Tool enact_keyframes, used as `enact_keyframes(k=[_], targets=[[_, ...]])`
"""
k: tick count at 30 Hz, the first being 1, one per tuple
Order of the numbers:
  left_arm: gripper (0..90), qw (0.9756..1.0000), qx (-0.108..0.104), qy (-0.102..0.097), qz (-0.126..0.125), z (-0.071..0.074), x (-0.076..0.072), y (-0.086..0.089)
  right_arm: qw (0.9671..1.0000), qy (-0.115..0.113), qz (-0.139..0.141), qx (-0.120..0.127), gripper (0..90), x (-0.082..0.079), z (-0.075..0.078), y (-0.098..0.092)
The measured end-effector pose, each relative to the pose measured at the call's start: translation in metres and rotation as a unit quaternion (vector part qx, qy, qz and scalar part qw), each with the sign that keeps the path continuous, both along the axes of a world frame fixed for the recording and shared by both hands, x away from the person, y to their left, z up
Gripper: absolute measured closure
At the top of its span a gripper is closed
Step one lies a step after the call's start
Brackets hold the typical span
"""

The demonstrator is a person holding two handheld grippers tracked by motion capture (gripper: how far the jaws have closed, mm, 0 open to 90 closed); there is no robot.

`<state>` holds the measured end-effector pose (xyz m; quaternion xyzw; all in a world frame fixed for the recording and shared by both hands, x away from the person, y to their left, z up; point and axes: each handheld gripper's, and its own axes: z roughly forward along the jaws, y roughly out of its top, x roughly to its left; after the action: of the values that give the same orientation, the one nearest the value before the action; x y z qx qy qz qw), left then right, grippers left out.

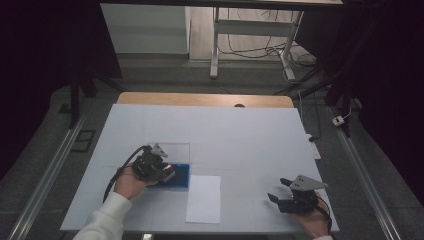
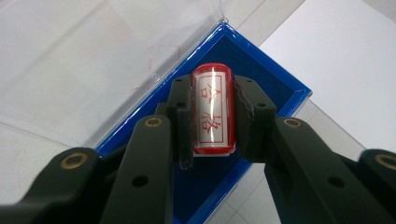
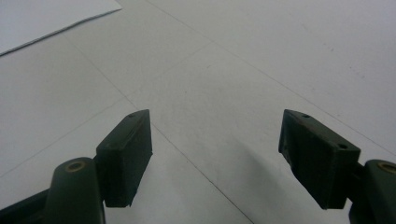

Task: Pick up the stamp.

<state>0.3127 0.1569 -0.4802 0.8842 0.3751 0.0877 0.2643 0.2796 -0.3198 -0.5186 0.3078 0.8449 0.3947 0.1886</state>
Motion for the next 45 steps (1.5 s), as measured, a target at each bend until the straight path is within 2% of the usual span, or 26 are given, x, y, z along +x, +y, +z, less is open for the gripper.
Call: enact_keyframes(k=[7, 14, 24, 33, 45], targets=[[70.0, 1.0000, -0.001, -0.001, 0.003, 0.001, -0.001, 0.003, 1.0000, -0.001, 0.000, 0.000, 25.4, 0.000, 0.000, 0.000], [70.0, 0.9997, -0.022, -0.010, 0.006, 0.008, -0.004, 0.010, 1.0000, -0.001, -0.001, 0.005, 25.5, 0.000, -0.001, -0.001], [70.0, 0.9984, -0.049, -0.027, 0.007, 0.029, -0.013, 0.021, 1.0000, 0.000, -0.001, 0.004, 25.7, 0.000, -0.001, -0.001], [70.0, 0.9980, -0.048, -0.039, 0.004, 0.046, -0.017, 0.023, 1.0000, -0.001, -0.003, 0.000, 25.7, -0.001, 0.000, -0.002], [69.9, 0.9987, -0.039, -0.031, 0.004, 0.043, -0.014, 0.022, 1.0000, 0.000, -0.004, 0.000, 25.8, 0.000, -0.001, -0.002]])
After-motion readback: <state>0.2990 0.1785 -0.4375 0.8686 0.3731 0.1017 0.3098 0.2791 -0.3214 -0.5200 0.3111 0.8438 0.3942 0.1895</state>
